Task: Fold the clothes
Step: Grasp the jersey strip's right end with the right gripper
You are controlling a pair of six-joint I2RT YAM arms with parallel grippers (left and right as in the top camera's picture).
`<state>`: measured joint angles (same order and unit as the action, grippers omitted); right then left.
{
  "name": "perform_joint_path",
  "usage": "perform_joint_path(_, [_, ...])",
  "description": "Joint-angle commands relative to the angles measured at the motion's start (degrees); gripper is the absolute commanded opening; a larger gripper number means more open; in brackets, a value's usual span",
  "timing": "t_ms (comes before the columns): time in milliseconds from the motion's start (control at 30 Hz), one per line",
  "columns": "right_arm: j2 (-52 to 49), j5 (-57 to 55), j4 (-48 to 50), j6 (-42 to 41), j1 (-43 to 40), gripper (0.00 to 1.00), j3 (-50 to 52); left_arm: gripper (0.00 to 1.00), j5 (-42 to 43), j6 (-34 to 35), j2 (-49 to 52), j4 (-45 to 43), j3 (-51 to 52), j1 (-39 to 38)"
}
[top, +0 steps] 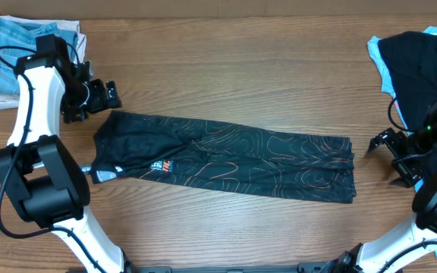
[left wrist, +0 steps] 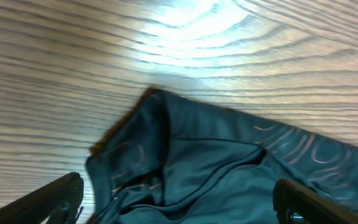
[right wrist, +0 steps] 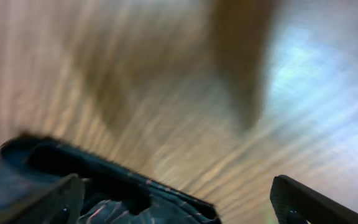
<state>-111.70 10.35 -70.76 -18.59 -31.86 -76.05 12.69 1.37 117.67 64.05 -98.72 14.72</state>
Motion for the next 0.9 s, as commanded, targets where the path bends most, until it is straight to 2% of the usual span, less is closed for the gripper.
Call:
perform_joint_path(0, [1.33, 8.11, 1.14, 8.94, 0.00, 1.00, -0.50, 1.00, 3.45, -0.07, 0.17, -0.20, -0.76, 0.15])
perform_joint_path(133, [1.33, 14.60, 1.88, 13.94, -0.04, 1.00, 1.60, 1.00, 3.45, -0.04, 0.17, -0.22, -0.76, 0.15])
perform_joint_path(400, [1.33, 21.44, 8.35, 17.31, -0.04, 1.00, 10.08, 1.00, 3.45, -0.02, 0.17, 0.09, -0.76, 0.15])
perform_joint_path(667, [1.33, 21.49, 16.09, 17.51, 0.02, 1.00, 19.58, 1.00, 3.45, 0.59, 0.17, 0.48, -0.76, 0.15])
perform_joint_path(733, [1.33, 21.46, 16.35, 17.55, 0.07, 0.95, 20.96, 1.00, 3.45, 0.59, 0.17, 0.59, -0.76, 0.15])
perform_joint_path(867, [1.33, 21.75, 16.02, 17.49, 0.11, 0.74, 21.46, 1.00, 3.48, 0.59, 0.17, 0.74, -0.76, 0.15])
